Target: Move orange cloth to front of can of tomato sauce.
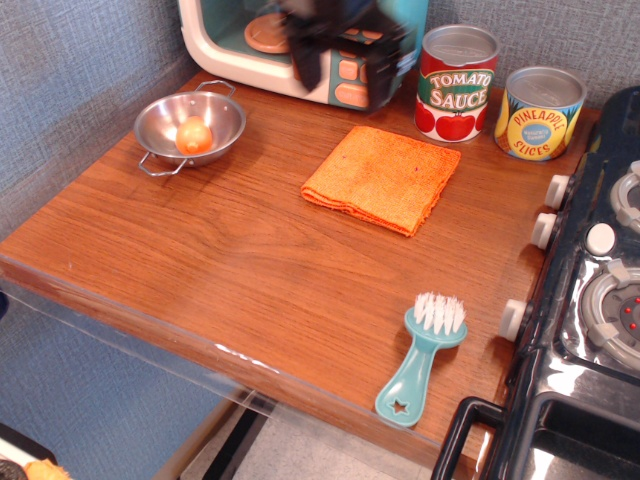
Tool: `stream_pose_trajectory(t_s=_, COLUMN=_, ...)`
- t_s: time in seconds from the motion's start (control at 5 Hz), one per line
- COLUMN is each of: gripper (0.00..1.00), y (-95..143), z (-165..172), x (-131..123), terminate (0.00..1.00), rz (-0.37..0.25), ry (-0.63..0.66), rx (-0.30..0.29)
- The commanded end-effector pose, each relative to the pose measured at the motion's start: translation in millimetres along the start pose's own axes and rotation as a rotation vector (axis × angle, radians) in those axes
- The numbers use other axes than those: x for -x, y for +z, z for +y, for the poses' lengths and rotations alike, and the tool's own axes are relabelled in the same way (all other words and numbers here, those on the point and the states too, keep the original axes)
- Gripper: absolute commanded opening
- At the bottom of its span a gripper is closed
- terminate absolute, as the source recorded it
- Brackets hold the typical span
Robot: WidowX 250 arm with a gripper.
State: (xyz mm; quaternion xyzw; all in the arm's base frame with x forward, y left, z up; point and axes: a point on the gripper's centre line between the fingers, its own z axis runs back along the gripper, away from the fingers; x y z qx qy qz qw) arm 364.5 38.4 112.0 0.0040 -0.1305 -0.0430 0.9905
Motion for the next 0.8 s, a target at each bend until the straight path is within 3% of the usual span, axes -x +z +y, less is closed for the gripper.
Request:
stream_pose_trajectory(t_s=0.0, gripper=1.00, y=9, z=28, x=66, terminate=0.00, rz=0.037, ry=0.047, rx=-0.033)
stream_pose_trajectory(t_s=0.4, gripper=1.00, y=7, z=31, x=77, terminate=0.00, rz=0.041, ry=0.021, rx=-0.022)
stream_pose_trajectory(t_s=0.6, gripper=1.00, y=7, z=31, x=77, terminate=1.00, rz=0.041, ry=0.021, rx=-0.022)
